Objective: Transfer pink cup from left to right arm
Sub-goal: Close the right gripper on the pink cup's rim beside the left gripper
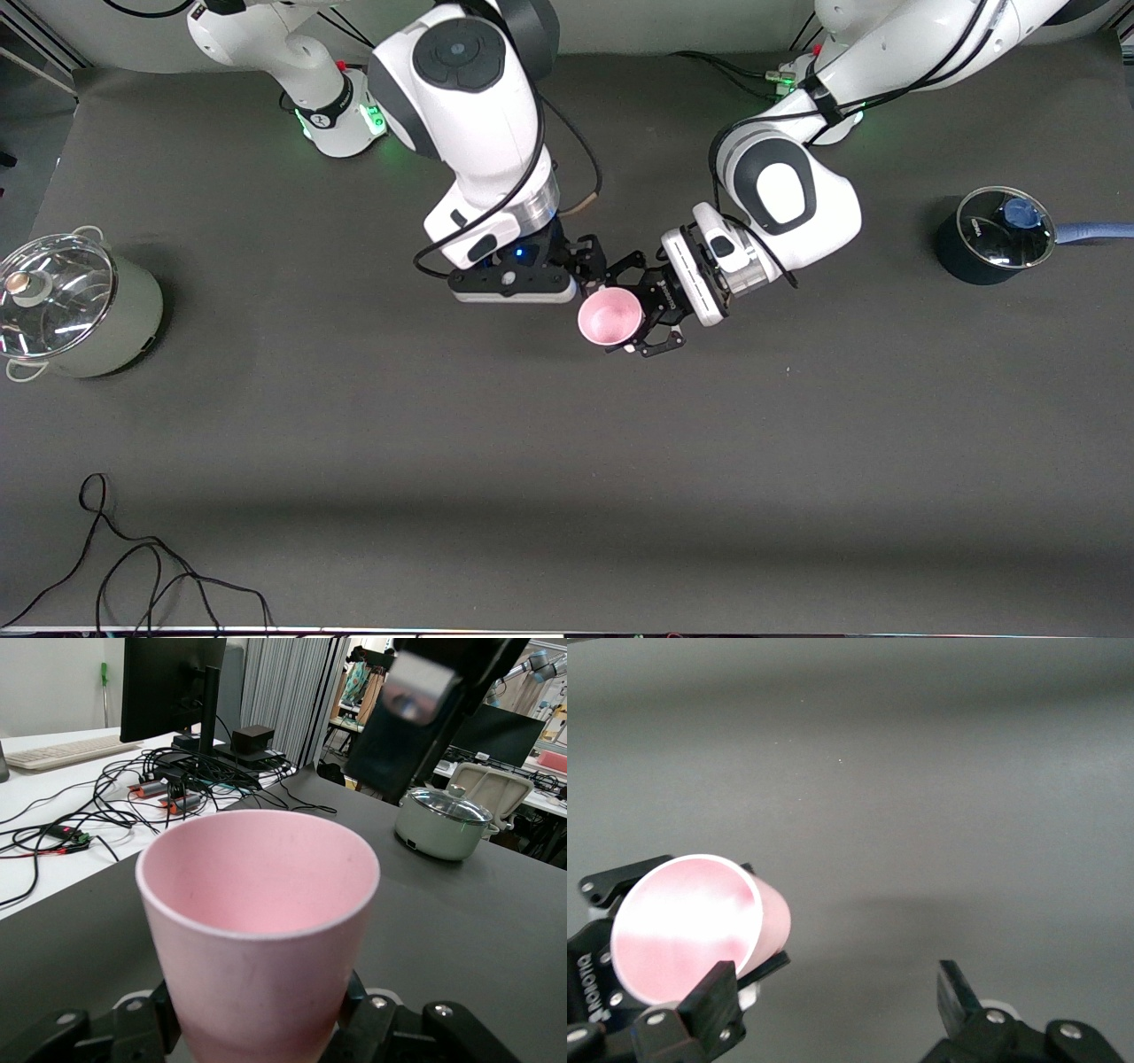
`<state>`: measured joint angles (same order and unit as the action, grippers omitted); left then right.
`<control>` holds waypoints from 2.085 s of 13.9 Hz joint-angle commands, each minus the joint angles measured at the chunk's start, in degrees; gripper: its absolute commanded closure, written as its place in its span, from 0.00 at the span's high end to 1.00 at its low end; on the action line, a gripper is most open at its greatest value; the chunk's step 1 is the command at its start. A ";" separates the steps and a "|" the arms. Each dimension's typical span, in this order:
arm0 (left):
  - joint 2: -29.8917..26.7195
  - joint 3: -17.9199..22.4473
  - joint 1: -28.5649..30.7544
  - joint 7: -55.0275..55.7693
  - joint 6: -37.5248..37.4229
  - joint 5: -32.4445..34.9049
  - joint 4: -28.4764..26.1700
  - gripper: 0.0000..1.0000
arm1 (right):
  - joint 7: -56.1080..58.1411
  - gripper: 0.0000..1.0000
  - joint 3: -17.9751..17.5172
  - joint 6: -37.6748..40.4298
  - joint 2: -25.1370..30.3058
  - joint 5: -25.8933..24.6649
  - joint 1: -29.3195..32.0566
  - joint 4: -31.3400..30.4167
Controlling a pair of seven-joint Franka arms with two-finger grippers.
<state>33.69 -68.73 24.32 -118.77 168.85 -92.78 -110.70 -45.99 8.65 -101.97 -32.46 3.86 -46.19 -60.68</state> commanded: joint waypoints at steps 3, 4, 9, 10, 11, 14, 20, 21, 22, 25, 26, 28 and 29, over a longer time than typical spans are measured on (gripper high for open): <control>-0.02 -0.71 -0.41 -2.26 3.40 -2.66 -0.13 0.24 | -4.72 1.00 0.14 -0.60 -2.43 -0.87 0.05 2.06; -0.11 -0.71 -0.76 -2.26 3.50 -2.84 -0.04 0.24 | -5.51 1.00 0.14 -1.12 -2.52 -0.87 0.05 2.14; -0.11 -0.71 -1.12 -2.17 4.99 -3.37 -0.04 0.24 | -8.24 1.00 0.14 -8.85 -4.36 -0.87 0.93 2.06; -0.11 -0.71 -1.12 -2.17 5.00 -3.37 -0.04 0.24 | -8.32 1.00 0.14 -8.95 -4.63 -0.87 0.93 2.06; -0.11 -0.71 -1.03 -2.17 5.00 -3.37 -0.04 0.24 | -8.33 1.00 0.14 -8.95 -4.80 -0.87 0.93 1.88; -0.11 -0.71 -0.94 -2.17 5.43 -3.63 -0.04 0.24 | -8.33 1.00 0.05 -8.95 -5.07 -0.87 0.93 1.88; -0.11 -0.79 -1.03 -1.99 6.84 -4.68 0.58 0.24 | -7.80 1.00 0.05 -4.65 -3.75 -0.87 0.32 1.79; -0.11 -0.79 -1.03 -1.91 7.19 -4.86 0.84 0.24 | -7.97 1.00 -0.04 -4.55 -3.75 -0.96 0.05 1.70; -0.11 -0.79 -1.12 -1.82 8.41 -5.04 1.01 0.24 | -7.89 1.00 -0.21 -4.47 -4.01 -1.83 -0.38 1.44; -0.11 -0.79 -2.35 -1.55 10.70 -6.71 2.68 0.24 | -7.89 1.00 -0.56 -4.47 -5.15 -2.81 -1.00 1.27; -0.11 -0.79 -2.35 -1.47 10.97 -6.71 2.69 0.24 | -7.89 1.00 -0.57 -4.47 -5.42 -2.81 -1.09 1.35; -0.20 -0.79 -2.35 -0.68 10.97 -6.80 2.69 0.25 | -7.80 1.00 -0.57 -4.47 -5.60 -2.89 -1.01 1.35; -0.20 -0.79 -2.61 -0.59 10.97 -6.80 2.69 0.24 | -7.80 0.99 -0.57 -4.47 -5.68 -2.89 -1.00 1.35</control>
<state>33.69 -69.26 22.51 -118.37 177.72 -97.59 -109.56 -52.74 8.36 -106.97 -37.61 2.00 -47.15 -59.98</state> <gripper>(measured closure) 0.335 0.000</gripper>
